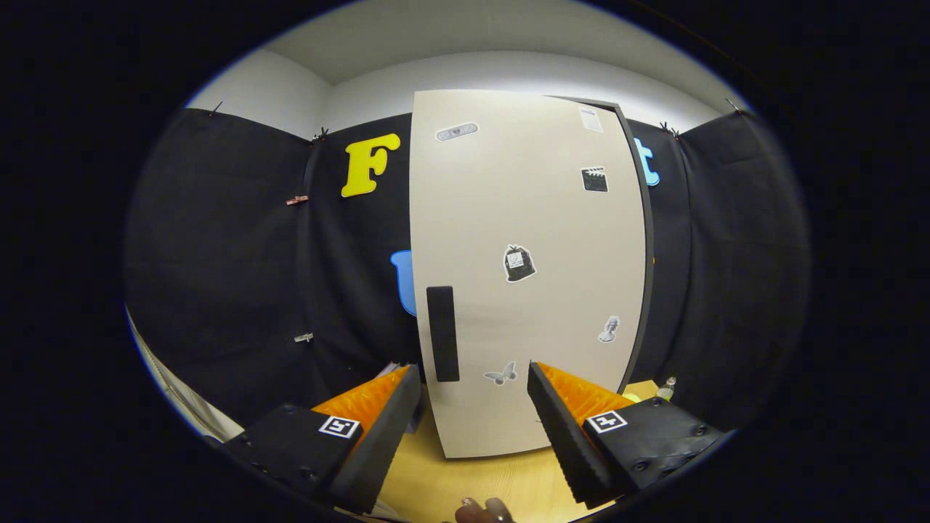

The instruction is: Open the shoe cabinet door, grab the shoes and put them into the shoe cabinet, then close the shoe cabinet door.

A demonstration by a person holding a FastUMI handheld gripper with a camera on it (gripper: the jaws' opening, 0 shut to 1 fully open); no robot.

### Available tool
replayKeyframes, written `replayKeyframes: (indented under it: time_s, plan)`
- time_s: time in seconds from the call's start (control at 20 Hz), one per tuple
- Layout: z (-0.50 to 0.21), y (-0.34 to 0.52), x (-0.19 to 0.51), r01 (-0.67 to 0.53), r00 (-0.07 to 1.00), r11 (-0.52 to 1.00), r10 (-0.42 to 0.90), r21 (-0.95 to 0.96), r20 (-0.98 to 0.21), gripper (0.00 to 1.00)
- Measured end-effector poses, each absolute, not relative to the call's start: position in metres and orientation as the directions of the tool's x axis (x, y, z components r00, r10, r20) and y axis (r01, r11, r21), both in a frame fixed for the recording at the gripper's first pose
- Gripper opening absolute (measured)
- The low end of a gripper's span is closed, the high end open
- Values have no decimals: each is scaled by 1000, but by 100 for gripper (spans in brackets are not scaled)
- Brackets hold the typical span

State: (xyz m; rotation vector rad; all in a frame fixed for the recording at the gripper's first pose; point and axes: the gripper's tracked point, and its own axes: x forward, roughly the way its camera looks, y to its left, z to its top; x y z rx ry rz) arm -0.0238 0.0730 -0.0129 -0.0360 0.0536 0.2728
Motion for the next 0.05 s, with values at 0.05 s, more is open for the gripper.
replayKeyframes:
  time_s: [0.05]
  plan:
    - [-12, 72, -23, -268, 962, 963, 266, -31, -55, 97]
